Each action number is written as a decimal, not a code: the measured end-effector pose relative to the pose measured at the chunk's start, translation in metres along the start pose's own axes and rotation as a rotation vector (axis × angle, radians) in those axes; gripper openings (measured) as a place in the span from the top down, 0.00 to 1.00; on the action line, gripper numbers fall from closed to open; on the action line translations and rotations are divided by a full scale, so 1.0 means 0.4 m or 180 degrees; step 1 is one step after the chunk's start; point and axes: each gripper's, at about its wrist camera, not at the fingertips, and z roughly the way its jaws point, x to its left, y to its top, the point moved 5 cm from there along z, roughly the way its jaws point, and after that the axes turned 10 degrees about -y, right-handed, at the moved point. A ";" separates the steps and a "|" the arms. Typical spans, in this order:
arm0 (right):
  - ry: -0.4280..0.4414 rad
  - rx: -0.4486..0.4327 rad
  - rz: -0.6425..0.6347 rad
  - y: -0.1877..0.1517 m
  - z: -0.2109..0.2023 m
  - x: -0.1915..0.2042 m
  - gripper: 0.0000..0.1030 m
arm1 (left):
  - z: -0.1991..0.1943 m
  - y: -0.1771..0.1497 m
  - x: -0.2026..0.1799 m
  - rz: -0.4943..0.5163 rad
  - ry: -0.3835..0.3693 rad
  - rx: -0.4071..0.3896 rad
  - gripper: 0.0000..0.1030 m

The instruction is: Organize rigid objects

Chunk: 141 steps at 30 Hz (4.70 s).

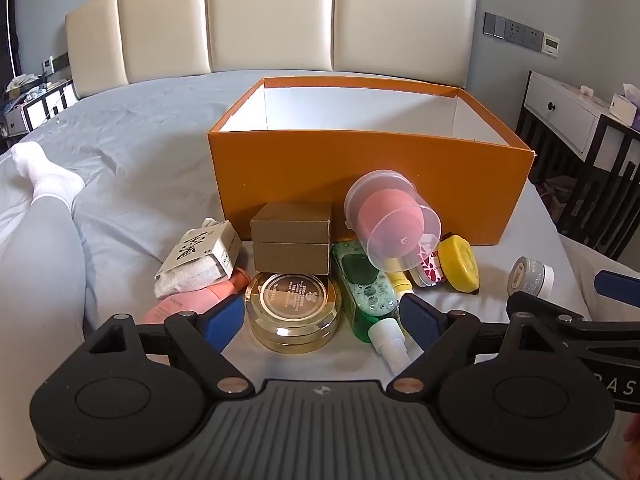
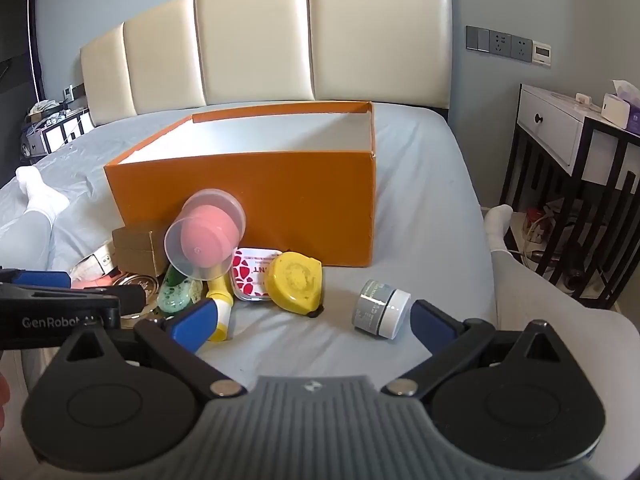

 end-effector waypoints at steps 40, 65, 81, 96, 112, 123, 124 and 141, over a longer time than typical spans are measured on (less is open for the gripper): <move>0.0002 0.0031 -0.0008 -0.003 -0.001 0.001 0.02 | -0.001 -0.008 -0.001 -0.0025 -0.0047 0.0018 0.01; 0.0063 0.0232 -0.0100 -0.006 0.042 0.021 0.03 | 0.023 -0.011 0.049 -0.0262 -0.0375 0.0110 0.15; 0.0745 0.0486 0.0033 0.194 0.156 0.125 0.22 | 0.087 0.133 0.148 -0.0186 -0.0545 0.0356 0.29; 0.1060 0.1619 0.0285 0.232 0.344 0.219 0.28 | 0.185 0.137 0.136 -0.0040 -0.0734 0.0733 0.19; 0.1130 0.1540 0.0074 0.270 0.272 0.183 0.38 | 0.141 0.146 0.144 0.0006 -0.0714 0.0549 0.34; 0.1540 0.1176 -0.0041 0.377 0.154 0.168 0.38 | -0.043 0.291 0.152 0.0254 -0.0745 -0.0057 0.34; 0.1559 0.1101 -0.0047 0.398 0.145 0.170 0.38 | -0.049 0.312 0.152 0.0298 -0.0730 -0.0110 0.34; 0.1055 0.0973 0.0078 0.476 0.341 0.106 0.38 | 0.341 0.387 0.117 0.0323 -0.0505 0.0796 0.34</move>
